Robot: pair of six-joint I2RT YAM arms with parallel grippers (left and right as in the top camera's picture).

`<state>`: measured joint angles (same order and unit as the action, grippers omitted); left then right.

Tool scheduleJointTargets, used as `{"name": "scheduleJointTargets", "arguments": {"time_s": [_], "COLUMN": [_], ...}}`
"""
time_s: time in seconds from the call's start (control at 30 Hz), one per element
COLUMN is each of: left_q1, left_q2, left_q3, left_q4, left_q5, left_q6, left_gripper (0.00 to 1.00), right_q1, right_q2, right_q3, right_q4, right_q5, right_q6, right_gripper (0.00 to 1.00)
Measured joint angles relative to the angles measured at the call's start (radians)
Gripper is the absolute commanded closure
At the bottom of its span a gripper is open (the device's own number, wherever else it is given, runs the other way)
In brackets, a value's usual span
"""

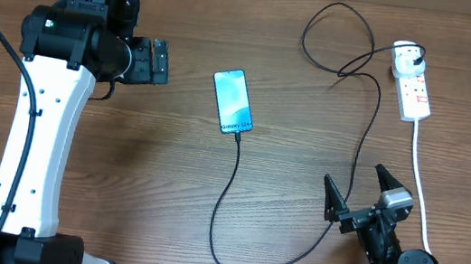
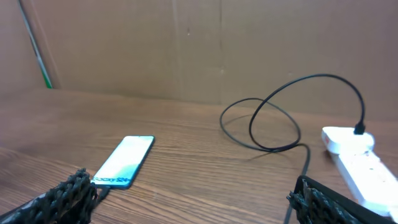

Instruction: Plug charger to phone and switch on socket

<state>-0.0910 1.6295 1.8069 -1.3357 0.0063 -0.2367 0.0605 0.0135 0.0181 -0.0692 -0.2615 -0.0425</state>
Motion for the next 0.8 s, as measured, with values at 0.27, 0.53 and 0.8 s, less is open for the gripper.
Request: {"name": "scheduleJointTargets", "arguments": {"time_s": [0.27,0.53,0.8], "left_q1": [0.0,0.0,0.0], "left_q2": [0.0,0.0,0.0], "left_q3": [0.0,0.0,0.0], "left_q4": [0.0,0.0,0.0], "left_q5": [0.0,0.0,0.0], "left_q6": [0.0,0.0,0.0], "left_gripper": [0.0,0.0,0.0], "right_q1": [0.0,0.0,0.0], "right_q2": [0.0,0.0,0.0], "right_q3": [0.0,0.0,0.0], "right_q4": [-0.006,-0.013,-0.014], "right_q5": [0.045,0.105,0.112], "right_q6": [0.006,0.052,0.053], "right_gripper": [0.0,0.0,0.0]}}
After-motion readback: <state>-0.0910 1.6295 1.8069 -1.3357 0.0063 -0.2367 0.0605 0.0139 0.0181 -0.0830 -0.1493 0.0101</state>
